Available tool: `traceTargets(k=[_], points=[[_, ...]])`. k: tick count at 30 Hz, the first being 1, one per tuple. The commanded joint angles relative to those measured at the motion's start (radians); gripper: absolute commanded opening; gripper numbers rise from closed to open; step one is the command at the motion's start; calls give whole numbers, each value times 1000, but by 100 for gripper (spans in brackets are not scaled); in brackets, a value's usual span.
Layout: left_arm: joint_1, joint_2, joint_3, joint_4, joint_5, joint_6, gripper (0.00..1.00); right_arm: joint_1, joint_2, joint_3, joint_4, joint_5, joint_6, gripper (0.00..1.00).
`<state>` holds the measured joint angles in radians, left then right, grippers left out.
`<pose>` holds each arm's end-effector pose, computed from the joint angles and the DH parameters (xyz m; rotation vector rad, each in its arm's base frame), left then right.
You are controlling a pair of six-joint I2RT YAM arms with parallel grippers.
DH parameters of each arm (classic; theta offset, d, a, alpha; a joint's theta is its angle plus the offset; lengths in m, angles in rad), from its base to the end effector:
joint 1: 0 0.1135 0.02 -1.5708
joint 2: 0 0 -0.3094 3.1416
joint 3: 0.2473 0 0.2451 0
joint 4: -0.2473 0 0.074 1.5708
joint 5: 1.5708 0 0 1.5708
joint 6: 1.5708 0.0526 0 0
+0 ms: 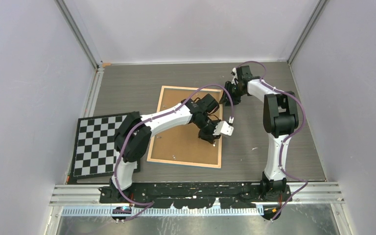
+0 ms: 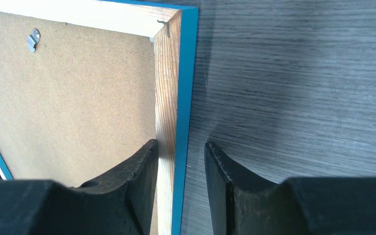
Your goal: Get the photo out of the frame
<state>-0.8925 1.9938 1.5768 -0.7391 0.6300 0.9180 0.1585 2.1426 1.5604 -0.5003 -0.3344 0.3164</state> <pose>0.2491 -0.3586 0.2476 2.1564 1.4661 -0.8407 0.4682 0.0923 0.1839 0.0992 2.6843 0.5975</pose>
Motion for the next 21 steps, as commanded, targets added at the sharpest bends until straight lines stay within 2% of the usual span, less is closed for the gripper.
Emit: traceTargets(k=[1, 15, 21], points=[[-12, -1, 22, 19, 28, -66, 0, 17, 62, -23, -93, 83, -25, 44], [8, 19, 5, -1, -100, -2, 0, 18, 65, -20, -94, 74, -25, 44], [18, 12, 1, -41, -145, 87, 0, 18, 65, -22, -94, 75, -26, 44]])
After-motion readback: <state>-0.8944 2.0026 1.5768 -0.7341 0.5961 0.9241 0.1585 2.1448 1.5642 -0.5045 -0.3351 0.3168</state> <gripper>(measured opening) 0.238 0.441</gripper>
